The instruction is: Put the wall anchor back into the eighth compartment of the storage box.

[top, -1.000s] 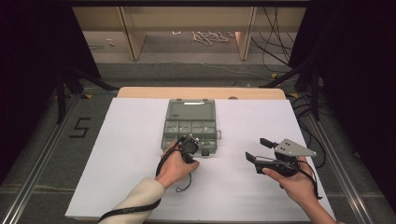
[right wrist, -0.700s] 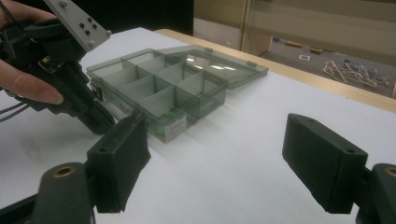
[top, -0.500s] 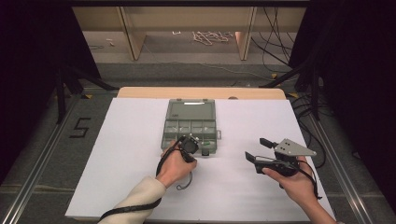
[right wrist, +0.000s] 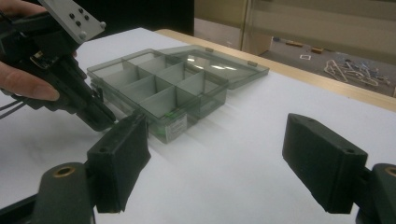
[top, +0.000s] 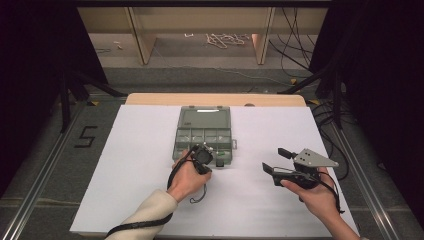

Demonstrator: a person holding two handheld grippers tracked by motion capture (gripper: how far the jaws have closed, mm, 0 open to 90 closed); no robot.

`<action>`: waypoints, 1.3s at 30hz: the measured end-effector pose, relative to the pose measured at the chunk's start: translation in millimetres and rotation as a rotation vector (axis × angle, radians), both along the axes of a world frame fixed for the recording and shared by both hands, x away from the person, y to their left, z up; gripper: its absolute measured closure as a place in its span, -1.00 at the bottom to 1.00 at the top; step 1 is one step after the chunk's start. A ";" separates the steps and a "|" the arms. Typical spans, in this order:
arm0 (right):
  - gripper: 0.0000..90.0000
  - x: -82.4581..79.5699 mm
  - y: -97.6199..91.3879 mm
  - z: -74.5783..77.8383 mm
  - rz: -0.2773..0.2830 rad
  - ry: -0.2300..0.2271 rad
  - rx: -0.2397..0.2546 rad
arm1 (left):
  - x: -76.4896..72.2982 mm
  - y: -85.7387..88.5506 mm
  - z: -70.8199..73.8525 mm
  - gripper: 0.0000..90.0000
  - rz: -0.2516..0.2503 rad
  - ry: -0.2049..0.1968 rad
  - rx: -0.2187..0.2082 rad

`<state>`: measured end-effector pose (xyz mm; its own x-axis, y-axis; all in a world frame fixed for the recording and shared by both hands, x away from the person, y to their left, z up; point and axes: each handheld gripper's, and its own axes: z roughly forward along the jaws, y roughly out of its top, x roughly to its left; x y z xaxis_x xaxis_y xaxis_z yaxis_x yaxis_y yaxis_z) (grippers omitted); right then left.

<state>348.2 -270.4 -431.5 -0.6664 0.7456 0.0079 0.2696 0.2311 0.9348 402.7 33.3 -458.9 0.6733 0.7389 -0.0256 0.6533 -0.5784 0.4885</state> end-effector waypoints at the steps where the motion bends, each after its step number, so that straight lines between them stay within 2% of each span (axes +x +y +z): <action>1: -0.49 0.0 0.3 0.0 0.000 -0.001 0.006 | 0.1 0.2 1.8 0.89 -0.008 -0.005 0.001; 6: -0.49 0.1 0.2 -0.1 -0.001 0.000 0.005 | -1.9 -1.3 9.4 0.89 -0.018 -0.039 -0.021; 10: -0.49 0.0 0.1 0.1 -0.002 -0.001 0.005 | -1.9 -2.7 14.5 0.89 -0.019 -0.082 -0.044; 14: -0.49 1.5 -0.6 -0.1 -0.008 -0.029 0.000 | -2.7 -4.4 19.4 0.89 -0.022 -0.102 -0.049; 17: -0.49 1.0 -0.7 -0.1 -0.006 -0.015 0.000 | -2.5 -6.1 22.4 0.89 -0.015 -0.122 -0.062; 18: -0.49 0.6 -0.6 -0.2 -0.006 -0.011 0.001 | -1.6 -6.5 23.1 0.89 -0.019 -0.122 -0.068; 20: -0.49 1.6 -0.9 -0.3 -0.009 -0.030 0.000 | -0.6 -7.5 26.9 0.89 -0.020 -0.125 -0.068; 22: -0.49 -0.1 -2.9 1.9 -0.017 -0.008 -0.030 | 0.8 -9.0 29.3 0.89 -0.022 -0.137 -0.079; 24: -0.49 0.9 -2.0 0.7 -0.015 -0.019 -0.011 | 1.8 -10.1 31.6 0.89 -0.024 -0.142 -0.083; 29: -0.49 -0.1 -3.1 1.9 -0.018 -0.008 -0.028 | 4.6 -15.2 36.0 0.89 -0.022 -0.156 -0.098; 31: -0.49 0.0 -1.4 1.0 -0.018 -0.008 -0.002 | 5.6 -16.5 36.9 0.89 -0.021 -0.164 -0.103; 35: -0.49 -0.3 -2.3 2.0 -0.019 -0.004 -0.003 | 8.2 -19.5 37.8 0.89 -0.021 -0.162 -0.109; 36: -0.49 1.4 -2.3 1.1 -0.016 -0.034 0.006 | 8.8 -20.4 37.5 0.89 -0.021 -0.169 -0.106; 37: -0.49 1.6 -2.4 1.1 -0.016 -0.036 0.006 | 9.6 -21.3 37.3 0.89 -0.020 -0.171 -0.108; 39: -0.49 0.4 -2.9 1.8 -0.018 -0.016 -0.006 | 11.1 -22.6 37.4 0.89 -0.024 -0.170 -0.108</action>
